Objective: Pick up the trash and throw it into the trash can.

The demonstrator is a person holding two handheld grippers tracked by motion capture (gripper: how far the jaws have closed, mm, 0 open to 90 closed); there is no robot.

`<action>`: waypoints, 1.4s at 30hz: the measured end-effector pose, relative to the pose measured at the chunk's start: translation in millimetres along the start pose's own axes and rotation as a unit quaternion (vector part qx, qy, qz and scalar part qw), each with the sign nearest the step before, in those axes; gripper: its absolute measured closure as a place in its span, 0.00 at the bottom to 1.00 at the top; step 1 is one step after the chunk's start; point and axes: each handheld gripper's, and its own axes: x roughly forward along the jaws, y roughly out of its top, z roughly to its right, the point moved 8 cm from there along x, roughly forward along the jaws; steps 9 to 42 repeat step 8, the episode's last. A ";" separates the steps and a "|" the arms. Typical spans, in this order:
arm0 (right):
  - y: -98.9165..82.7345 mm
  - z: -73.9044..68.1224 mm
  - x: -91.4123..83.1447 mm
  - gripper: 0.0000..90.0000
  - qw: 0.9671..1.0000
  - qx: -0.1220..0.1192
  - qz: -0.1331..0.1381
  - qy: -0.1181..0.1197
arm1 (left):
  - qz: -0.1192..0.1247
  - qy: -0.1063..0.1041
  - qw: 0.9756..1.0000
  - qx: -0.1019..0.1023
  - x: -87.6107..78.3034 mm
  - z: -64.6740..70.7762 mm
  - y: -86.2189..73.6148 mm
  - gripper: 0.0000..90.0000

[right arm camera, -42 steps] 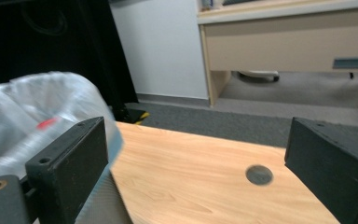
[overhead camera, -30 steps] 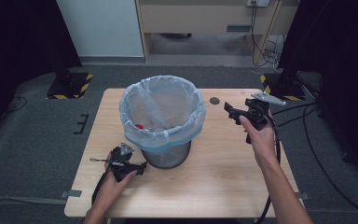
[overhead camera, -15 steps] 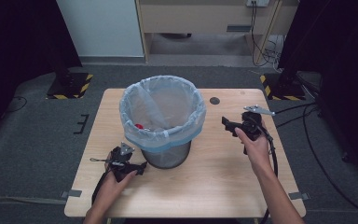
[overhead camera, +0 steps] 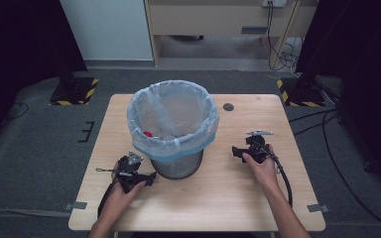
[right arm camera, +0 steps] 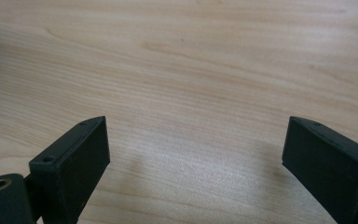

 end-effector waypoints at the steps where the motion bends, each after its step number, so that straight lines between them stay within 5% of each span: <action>1: -2.8 0.6 2.6 0.08 1.000 0.000 -0.005 -0.002 | 0.000 0.000 1.000 0.000 0.0 0.0 0.0 0.00; 8: -7.3 -4.0 12.4 0.04 0.999 -0.042 0.012 -0.021 | 0.000 0.000 1.000 0.000 0.0 0.0 0.0 0.00; 42: -7.3 -4.0 12.4 0.04 0.999 -0.042 0.012 -0.021 | 0.000 0.000 1.000 0.000 0.0 0.0 0.0 0.00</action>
